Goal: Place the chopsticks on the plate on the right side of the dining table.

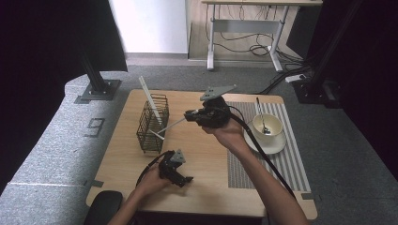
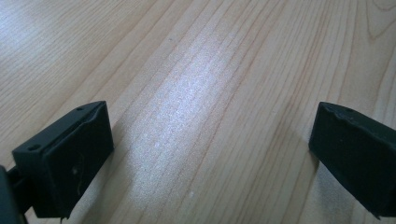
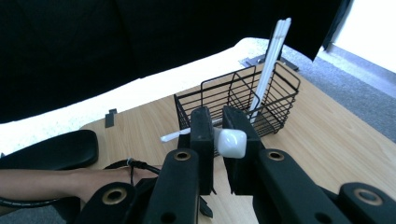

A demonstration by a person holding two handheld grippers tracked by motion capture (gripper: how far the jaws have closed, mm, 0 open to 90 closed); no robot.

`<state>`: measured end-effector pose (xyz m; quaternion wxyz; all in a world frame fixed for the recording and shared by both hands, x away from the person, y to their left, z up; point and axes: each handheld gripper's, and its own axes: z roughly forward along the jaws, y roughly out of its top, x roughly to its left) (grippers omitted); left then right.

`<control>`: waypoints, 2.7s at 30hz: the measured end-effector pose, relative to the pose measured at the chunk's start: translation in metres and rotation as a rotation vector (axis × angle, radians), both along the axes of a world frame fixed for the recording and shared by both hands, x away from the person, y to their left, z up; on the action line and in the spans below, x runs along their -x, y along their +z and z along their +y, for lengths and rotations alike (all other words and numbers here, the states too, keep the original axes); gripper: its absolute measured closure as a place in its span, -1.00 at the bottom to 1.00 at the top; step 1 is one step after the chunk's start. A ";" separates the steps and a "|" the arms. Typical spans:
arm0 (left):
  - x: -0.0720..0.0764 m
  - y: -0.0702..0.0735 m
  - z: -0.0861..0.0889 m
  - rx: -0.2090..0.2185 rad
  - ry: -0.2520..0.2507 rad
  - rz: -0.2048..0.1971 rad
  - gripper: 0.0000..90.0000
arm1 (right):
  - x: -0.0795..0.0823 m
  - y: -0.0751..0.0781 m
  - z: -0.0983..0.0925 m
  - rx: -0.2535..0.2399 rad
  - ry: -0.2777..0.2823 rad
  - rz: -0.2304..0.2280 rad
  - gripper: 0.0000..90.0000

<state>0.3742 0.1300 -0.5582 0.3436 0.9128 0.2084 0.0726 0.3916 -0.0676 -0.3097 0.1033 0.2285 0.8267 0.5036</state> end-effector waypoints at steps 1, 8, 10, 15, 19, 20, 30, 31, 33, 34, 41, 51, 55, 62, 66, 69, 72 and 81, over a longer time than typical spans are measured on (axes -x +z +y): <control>0.000 0.000 0.000 0.000 0.000 0.000 -1.00 | 0.002 0.002 -0.005 -0.006 -0.005 -0.002 0.82; 0.000 0.000 0.000 0.001 0.000 0.000 -1.00 | 0.020 0.013 -0.034 0.019 -0.061 -0.037 0.82; 0.000 0.000 0.000 0.001 0.000 0.000 -1.00 | 0.020 0.013 -0.037 0.019 -0.067 -0.037 0.82; -0.003 0.007 0.002 0.004 0.037 0.033 -0.69 | 0.022 0.005 -0.055 0.020 -0.110 -0.031 0.82; -0.004 0.014 0.000 0.013 0.036 0.047 -0.69 | 0.023 -0.001 -0.058 0.027 -0.111 -0.025 0.82; -0.004 0.017 -0.001 0.016 0.028 0.048 -0.70 | 0.024 -0.003 -0.058 0.031 -0.112 -0.023 0.82; 0.001 0.044 -0.009 0.135 -0.040 -0.011 -0.56 | 0.027 -0.022 -0.052 0.061 -0.092 -0.002 0.82; 0.002 0.046 -0.010 0.140 -0.043 -0.023 -0.50 | 0.028 -0.024 -0.050 0.066 -0.089 -0.001 0.82; 0.003 0.049 -0.012 0.155 -0.049 -0.037 -0.37 | 0.030 -0.027 -0.047 0.074 -0.080 -0.001 0.82; 0.004 0.050 -0.012 0.160 -0.053 -0.041 -0.32 | 0.030 -0.029 -0.046 0.073 -0.074 0.002 0.82; 0.008 0.054 -0.016 0.208 -0.072 -0.066 0.02 | 0.034 -0.040 -0.030 0.086 -0.026 0.025 0.82; 0.012 0.057 -0.015 0.231 -0.096 -0.097 0.58 | 0.032 -0.050 -0.016 0.084 0.003 0.049 0.82; 0.012 0.055 -0.014 0.237 -0.102 -0.096 0.83 | 0.031 -0.050 -0.014 0.080 0.006 0.052 0.82; 0.012 0.056 -0.014 0.239 -0.105 -0.093 0.90 | 0.031 -0.050 -0.012 0.102 -0.014 0.013 0.67; 0.012 0.056 -0.014 0.236 -0.107 -0.086 0.90 | 0.032 -0.051 -0.010 0.168 -0.095 -0.064 0.13; 0.012 0.056 -0.015 0.234 -0.106 -0.080 0.90 | 0.032 -0.054 -0.008 0.218 -0.153 -0.103 -0.19; 0.011 0.056 -0.013 0.232 -0.103 -0.078 0.90 | 0.032 -0.054 -0.010 0.236 -0.192 -0.121 -0.29; 0.011 0.056 -0.009 0.242 -0.099 -0.091 0.90 | 0.026 -0.056 -0.027 0.260 -0.276 -0.124 -0.46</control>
